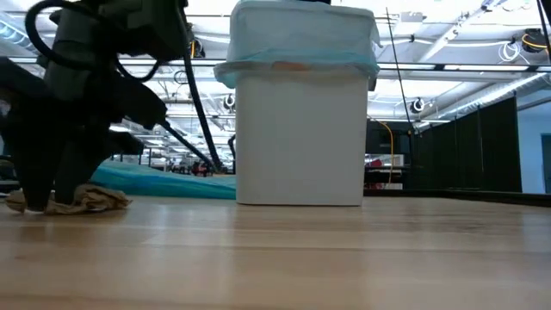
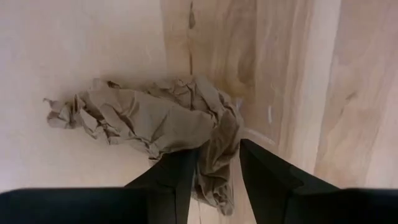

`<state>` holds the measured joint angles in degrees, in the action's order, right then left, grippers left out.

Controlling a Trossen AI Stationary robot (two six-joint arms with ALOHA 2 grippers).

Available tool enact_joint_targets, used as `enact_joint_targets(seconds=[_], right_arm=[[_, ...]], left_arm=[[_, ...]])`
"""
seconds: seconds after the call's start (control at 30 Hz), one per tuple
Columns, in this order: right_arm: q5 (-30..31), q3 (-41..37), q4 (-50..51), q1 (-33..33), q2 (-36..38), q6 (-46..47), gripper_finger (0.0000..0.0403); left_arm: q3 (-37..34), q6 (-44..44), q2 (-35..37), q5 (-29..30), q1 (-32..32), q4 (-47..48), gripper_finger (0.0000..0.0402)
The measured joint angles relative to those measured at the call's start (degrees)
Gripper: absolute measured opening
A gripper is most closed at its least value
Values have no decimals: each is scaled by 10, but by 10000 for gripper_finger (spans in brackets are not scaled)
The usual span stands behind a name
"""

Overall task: Place trash/remove bag and relplace
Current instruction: Put the brown napkin into the trash bin

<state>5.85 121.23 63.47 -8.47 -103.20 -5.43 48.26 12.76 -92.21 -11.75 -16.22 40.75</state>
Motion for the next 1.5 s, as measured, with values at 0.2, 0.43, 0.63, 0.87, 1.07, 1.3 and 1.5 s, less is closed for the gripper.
enact_joint_targets(seconds=[0.2,0.43,0.63,0.87,1.07,1.3,1.5], right_arm=[[0,0,0,3,0,25,263],[0,0,-22,3,2,-12,226],[1,0,-21,2,25,-26,168],[40,0,-14,11,82,16,108],[77,1,-29,9,136,-16,47],[77,1,49,11,178,25,8],[79,1,59,7,185,63,2]], left_arm=[[0,39,-8,10,1,-45,107],[0,107,-6,21,0,-66,9],[17,161,27,-18,-9,-54,2],[110,166,89,147,-29,15,1],[215,132,147,256,-54,87,0],[336,30,203,349,-17,56,0],[370,-121,210,384,27,-49,0]])
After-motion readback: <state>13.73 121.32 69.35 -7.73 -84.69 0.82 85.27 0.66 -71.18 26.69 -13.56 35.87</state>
